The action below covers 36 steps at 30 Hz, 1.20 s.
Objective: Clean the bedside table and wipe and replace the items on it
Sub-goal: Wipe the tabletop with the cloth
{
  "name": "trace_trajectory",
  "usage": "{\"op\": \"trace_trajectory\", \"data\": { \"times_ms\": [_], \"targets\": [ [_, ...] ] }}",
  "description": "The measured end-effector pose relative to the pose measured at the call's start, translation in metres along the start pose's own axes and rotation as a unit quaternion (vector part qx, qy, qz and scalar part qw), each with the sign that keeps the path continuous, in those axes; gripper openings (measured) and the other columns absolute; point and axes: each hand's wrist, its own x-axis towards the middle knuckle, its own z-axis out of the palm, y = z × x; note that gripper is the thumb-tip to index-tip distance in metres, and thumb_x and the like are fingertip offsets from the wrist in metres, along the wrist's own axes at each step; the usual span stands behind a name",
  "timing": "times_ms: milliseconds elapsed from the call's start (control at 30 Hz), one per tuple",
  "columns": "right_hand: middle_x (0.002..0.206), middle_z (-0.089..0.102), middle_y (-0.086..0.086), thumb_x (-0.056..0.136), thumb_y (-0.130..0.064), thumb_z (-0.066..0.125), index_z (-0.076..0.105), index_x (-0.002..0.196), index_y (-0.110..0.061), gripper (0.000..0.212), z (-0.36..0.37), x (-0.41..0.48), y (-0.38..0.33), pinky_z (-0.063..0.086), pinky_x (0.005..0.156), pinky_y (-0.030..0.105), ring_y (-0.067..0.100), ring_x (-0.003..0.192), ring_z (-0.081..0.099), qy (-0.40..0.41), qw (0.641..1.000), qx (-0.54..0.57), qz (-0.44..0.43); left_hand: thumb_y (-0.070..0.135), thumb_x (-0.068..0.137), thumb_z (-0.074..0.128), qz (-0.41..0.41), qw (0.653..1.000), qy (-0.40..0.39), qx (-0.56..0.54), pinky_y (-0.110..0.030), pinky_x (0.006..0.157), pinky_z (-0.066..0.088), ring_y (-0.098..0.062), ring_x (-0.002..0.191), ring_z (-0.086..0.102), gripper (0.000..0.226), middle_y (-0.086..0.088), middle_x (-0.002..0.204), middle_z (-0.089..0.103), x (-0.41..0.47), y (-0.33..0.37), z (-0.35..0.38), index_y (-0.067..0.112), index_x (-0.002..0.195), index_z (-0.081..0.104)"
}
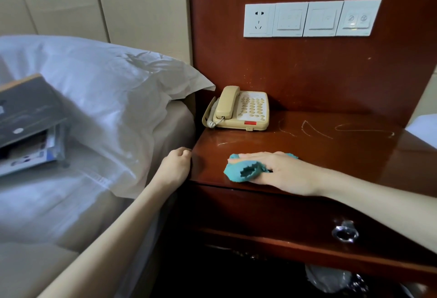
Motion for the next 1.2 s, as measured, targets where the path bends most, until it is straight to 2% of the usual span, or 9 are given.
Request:
{"op": "trace_trajectory", "data": {
  "times_ms": [100, 233, 333, 467, 567, 700, 967, 1100, 1200],
  "targets": [
    [0.150, 0.032, -0.023, 0.096, -0.041, 0.049, 0.041, 0.138, -0.046, 0.043, 0.000, -0.012, -0.001, 0.009, 0.119, 0.029, -0.014, 0.137, 0.020, -0.006, 1.000, 0.009, -0.015, 0.018, 0.096, 0.033, 0.001, 1.000, -0.002, -0.005, -0.039, 0.100, 0.043, -0.030, 0.109, 0.058, 0.036, -0.013, 0.112, 0.067, 0.000, 0.000, 0.000, 0.010, 0.107, 0.066],
    [0.149, 0.036, -0.020, 0.096, -0.039, 0.051, 0.044, 0.138, -0.042, 0.043, 0.001, -0.011, -0.009, 0.013, 0.119, 0.036, -0.010, 0.138, 0.023, -0.002, 1.000, 0.022, -0.021, 0.019, 0.096, 0.033, -0.001, 1.000, 0.000, -0.018, -0.037, 0.097, 0.045, -0.027, 0.104, 0.060, 0.035, -0.011, 0.108, 0.067, 0.000, -0.002, 0.001, 0.012, 0.103, 0.066],
    [0.150, 0.037, -0.019, 0.096, -0.040, 0.049, 0.042, 0.141, -0.039, 0.045, 0.009, 0.005, -0.022, 0.012, 0.119, 0.031, -0.010, 0.138, 0.021, -0.009, 0.999, 0.009, -0.050, 0.018, 0.096, 0.034, 0.005, 1.000, 0.004, -0.031, -0.034, 0.091, 0.045, -0.024, 0.099, 0.061, 0.032, -0.008, 0.102, 0.067, 0.002, -0.003, 0.003, 0.013, 0.095, 0.065],
    [0.151, 0.036, -0.014, 0.097, -0.038, 0.048, 0.042, 0.142, -0.035, 0.045, 0.019, 0.030, -0.036, 0.004, 0.103, 0.003, -0.005, 0.139, 0.021, -0.019, 0.998, 0.001, -0.067, 0.016, 0.096, 0.035, 0.002, 0.998, 0.004, -0.069, -0.027, 0.075, 0.044, -0.015, 0.081, 0.058, 0.034, 0.003, 0.080, 0.063, 0.006, -0.006, 0.005, 0.021, 0.073, 0.059],
    [0.153, 0.034, -0.012, 0.097, -0.040, 0.049, 0.043, 0.141, -0.037, 0.045, 0.016, 0.032, -0.033, 0.009, 0.111, 0.018, 0.003, 0.141, 0.026, -0.027, 0.998, 0.012, -0.058, 0.016, 0.097, 0.036, 0.001, 0.997, 0.003, -0.083, -0.017, 0.067, 0.042, -0.006, 0.073, 0.056, 0.035, 0.009, 0.076, 0.061, 0.005, -0.008, 0.005, 0.022, 0.071, 0.059],
    [0.152, 0.033, -0.018, 0.096, -0.043, 0.050, 0.042, 0.141, -0.040, 0.046, 0.009, 0.018, -0.017, 0.012, 0.118, 0.030, -0.001, 0.139, 0.028, -0.022, 0.999, 0.014, -0.045, 0.019, 0.097, 0.038, -0.010, 0.995, -0.010, -0.098, -0.024, 0.075, 0.047, -0.012, 0.077, 0.061, 0.033, 0.005, 0.080, 0.066, 0.005, -0.008, 0.004, 0.020, 0.075, 0.062],
    [0.147, 0.035, -0.026, 0.091, -0.051, 0.051, 0.043, 0.137, -0.047, 0.047, -0.009, -0.012, 0.024, 0.014, 0.120, 0.038, 0.003, 0.140, 0.027, 0.006, 1.000, 0.029, 0.009, 0.022, 0.099, 0.037, -0.005, 0.996, -0.011, -0.091, -0.026, 0.076, 0.043, -0.012, 0.078, 0.057, 0.032, 0.003, 0.080, 0.063, 0.001, -0.007, 0.003, 0.020, 0.077, 0.060],
    [0.145, 0.036, -0.028, 0.090, -0.053, 0.052, 0.043, 0.138, -0.045, 0.049, -0.008, 0.002, 0.032, 0.014, 0.120, 0.037, 0.004, 0.140, 0.029, 0.038, 0.998, 0.034, 0.028, 0.021, 0.099, 0.036, -0.008, 0.996, -0.011, -0.087, -0.030, 0.080, 0.045, -0.018, 0.084, 0.059, 0.031, -0.005, 0.089, 0.065, -0.001, -0.004, 0.003, 0.010, 0.090, 0.064],
    [0.142, 0.042, -0.026, 0.091, -0.052, 0.052, 0.044, 0.138, -0.041, 0.049, -0.008, 0.021, 0.035, 0.021, 0.111, 0.023, -0.002, 0.129, 0.037, 0.056, 0.997, 0.036, 0.038, 0.021, 0.099, 0.036, -0.008, 0.997, -0.013, -0.081, -0.037, 0.089, 0.046, -0.020, 0.086, 0.059, 0.032, -0.009, 0.093, 0.066, -0.001, -0.003, 0.003, 0.007, 0.094, 0.064]
  ]
}}
